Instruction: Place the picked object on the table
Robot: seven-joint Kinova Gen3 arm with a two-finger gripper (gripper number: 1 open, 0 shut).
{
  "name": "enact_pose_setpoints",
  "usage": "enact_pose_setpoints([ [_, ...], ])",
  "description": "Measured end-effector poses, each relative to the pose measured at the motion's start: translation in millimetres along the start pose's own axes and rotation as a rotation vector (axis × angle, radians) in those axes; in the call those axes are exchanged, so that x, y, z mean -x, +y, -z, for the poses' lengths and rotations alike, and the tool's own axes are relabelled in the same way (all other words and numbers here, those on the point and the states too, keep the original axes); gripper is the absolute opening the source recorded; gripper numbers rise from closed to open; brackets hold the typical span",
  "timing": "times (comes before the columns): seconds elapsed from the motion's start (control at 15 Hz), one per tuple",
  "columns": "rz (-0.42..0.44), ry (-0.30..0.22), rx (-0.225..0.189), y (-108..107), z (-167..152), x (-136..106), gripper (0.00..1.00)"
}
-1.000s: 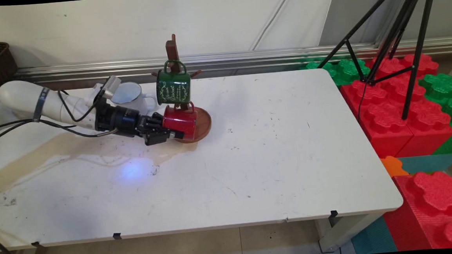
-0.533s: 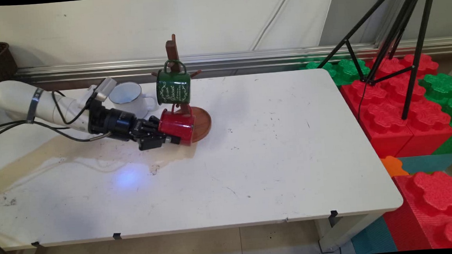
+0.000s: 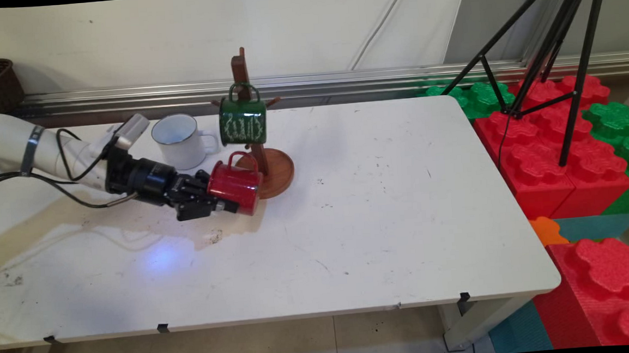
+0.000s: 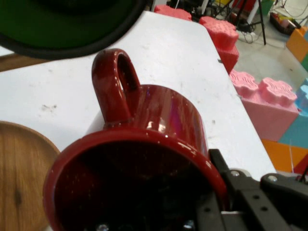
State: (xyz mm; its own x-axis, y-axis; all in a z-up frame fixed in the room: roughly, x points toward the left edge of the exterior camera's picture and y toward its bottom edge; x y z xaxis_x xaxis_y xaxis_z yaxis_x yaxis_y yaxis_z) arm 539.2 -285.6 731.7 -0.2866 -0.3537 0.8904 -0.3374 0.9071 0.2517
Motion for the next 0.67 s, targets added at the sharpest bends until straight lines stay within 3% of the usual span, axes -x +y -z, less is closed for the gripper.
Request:
enact_pose_setpoints([
  [0.33,-0.033,-0.040,0.006,11,25,3,0.00],
  [0.67,-0.088,-0.099,-0.024,19,55,0,0.00],
])
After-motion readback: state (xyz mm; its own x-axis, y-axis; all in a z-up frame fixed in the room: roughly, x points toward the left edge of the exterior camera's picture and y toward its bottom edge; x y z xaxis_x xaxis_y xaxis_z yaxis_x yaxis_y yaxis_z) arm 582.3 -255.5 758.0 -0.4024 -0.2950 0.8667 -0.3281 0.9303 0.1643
